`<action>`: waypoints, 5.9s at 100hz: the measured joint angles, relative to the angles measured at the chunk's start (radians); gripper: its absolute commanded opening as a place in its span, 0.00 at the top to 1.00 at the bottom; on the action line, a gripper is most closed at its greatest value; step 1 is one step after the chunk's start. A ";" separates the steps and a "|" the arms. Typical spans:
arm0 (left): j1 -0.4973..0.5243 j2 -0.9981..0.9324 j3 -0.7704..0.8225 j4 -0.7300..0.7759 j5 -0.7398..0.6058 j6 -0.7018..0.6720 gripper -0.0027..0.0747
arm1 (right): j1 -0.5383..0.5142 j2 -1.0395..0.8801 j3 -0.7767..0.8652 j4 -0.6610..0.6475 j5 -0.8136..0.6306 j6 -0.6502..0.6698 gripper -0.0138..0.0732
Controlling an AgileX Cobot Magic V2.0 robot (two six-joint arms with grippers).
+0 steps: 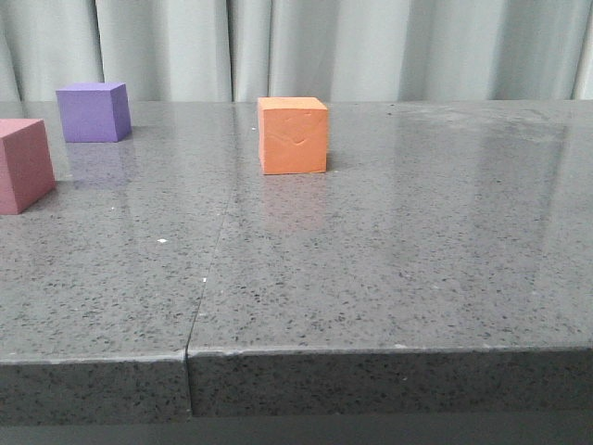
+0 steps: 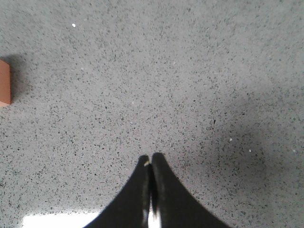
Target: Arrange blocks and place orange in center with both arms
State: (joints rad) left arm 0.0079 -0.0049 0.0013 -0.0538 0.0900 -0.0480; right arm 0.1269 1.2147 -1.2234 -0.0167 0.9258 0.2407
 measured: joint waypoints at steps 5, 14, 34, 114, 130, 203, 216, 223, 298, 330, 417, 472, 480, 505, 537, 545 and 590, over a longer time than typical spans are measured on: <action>0.000 0.000 0.000 0.000 0.000 0.000 0.99 | 0.000 -0.051 0.058 0.000 -0.053 -0.002 0.92; 0.000 0.000 0.000 0.000 0.000 0.000 0.99 | 0.000 -0.150 0.168 0.000 -0.135 -0.004 0.92; 0.000 0.000 0.000 0.000 0.000 0.000 0.99 | 0.000 -0.396 0.407 -0.001 -0.325 -0.004 0.92; 0.000 0.000 0.000 0.000 0.000 0.000 0.99 | 0.000 -1.185 0.867 -0.019 -0.444 -0.004 0.92; 0.000 0.000 0.000 0.000 -0.002 0.000 0.99 | 0.000 -1.193 0.867 -0.019 -0.442 -0.004 0.92; 0.000 0.434 -0.537 0.005 0.397 0.000 0.99 | 0.000 -1.193 0.867 -0.019 -0.442 -0.006 0.92; 0.000 0.578 -0.652 0.007 0.513 0.000 0.99 | 0.000 -1.193 0.867 -0.019 -0.442 -0.006 0.92; 0.000 0.645 -0.705 0.007 0.552 0.000 0.92 | 0.000 -1.193 0.867 -0.019 -0.442 -0.006 0.92; -0.112 1.114 -1.178 -0.185 0.589 0.411 0.19 | 0.000 -1.193 0.867 -0.019 -0.442 -0.006 0.92; -0.142 1.381 -1.458 -0.545 0.764 0.843 0.19 | 0.000 -1.193 0.867 -0.019 -0.442 -0.006 0.92; -0.343 1.861 -1.792 -0.643 0.893 1.303 0.18 | 0.000 -1.193 0.867 -0.019 -0.442 -0.006 0.92; -0.387 2.014 -1.792 -0.650 0.768 1.304 0.18 | 0.000 -1.193 0.867 -0.019 -0.442 -0.006 0.92; -0.387 2.030 -1.792 -0.650 0.766 1.304 0.18 | 0.000 -1.193 0.867 -0.019 -0.442 -0.006 0.92; -0.387 2.038 -1.793 -0.644 0.771 1.304 0.18 | 0.000 -1.193 0.867 -0.019 -0.442 -0.006 0.92; -0.387 2.042 -1.793 -0.623 0.826 1.304 0.18 | 0.000 -1.193 0.867 -0.019 -0.442 -0.006 0.92; -0.387 2.052 -1.793 -0.621 0.841 1.304 0.18 | 0.000 -1.193 0.867 -0.019 -0.442 -0.006 0.92; -0.387 2.075 -1.793 -0.609 0.849 1.304 0.46 | 0.000 -1.193 0.867 -0.019 -0.442 -0.006 0.92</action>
State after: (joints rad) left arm -0.3792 2.0697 -1.7918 -0.6626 0.9391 1.2560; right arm 0.1269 0.0219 -0.3563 -0.0357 0.4836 0.2351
